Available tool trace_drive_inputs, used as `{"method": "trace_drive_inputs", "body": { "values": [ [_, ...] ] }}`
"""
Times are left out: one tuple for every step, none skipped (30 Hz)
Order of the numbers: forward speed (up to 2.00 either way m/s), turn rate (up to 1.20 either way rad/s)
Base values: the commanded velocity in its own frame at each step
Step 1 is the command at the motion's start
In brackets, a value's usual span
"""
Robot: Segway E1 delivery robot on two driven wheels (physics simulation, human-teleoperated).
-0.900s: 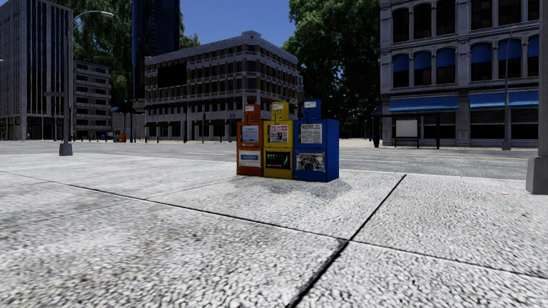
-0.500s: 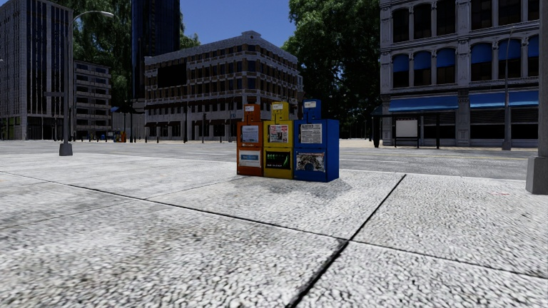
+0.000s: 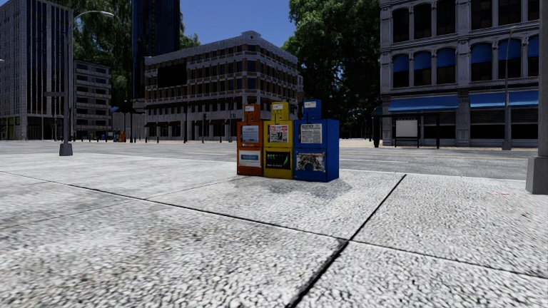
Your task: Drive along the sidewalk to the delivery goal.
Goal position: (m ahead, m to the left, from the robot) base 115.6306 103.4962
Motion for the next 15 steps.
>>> {"method": "trace_drive_inputs", "body": {
  "values": [
    [0.0, 0.0],
    [0.0, 0.0],
    [0.0, 0.0],
    [0.0, 0.35],
    [0.0, 0.85],
    [0.0, 1.2],
    [0.0, 1.2],
    [0.0, 1.2],
    [0.0, 1.2],
    [0.0, 1.2],
    [0.0, 1.2],
    [0.0, 1.2],
    [0.0, 1.2],
    [0.0, 1.2],
    [0.0, 1.2]
  ]
}}
